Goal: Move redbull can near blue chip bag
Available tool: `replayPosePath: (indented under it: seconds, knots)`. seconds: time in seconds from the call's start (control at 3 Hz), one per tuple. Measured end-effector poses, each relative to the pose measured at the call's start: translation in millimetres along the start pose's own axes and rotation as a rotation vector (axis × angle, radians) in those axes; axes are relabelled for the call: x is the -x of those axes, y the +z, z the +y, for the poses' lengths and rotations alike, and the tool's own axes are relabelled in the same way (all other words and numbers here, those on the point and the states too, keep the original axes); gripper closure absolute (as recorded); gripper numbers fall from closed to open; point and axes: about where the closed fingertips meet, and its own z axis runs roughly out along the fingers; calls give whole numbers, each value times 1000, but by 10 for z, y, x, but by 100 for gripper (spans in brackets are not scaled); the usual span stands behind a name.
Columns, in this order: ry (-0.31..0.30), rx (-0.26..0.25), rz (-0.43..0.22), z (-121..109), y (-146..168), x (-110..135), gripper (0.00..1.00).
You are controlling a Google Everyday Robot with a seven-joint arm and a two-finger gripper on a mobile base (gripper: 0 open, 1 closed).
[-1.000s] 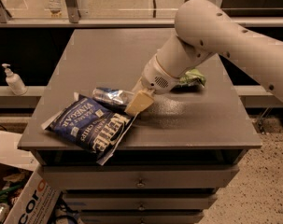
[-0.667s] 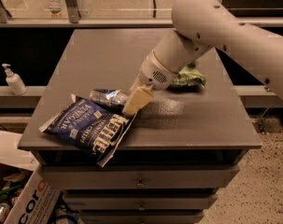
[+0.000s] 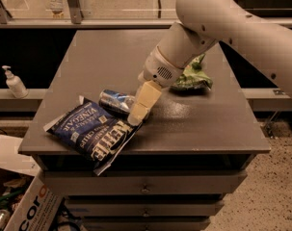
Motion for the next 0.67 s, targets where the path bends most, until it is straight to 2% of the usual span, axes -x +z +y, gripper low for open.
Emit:
replayPosePath:
  seconds: [0.33,0.67]
  knots:
    - [5,-12,-10,-59,-115,15,0]
    - [17,-43,-50,-157,-336,-15,0]
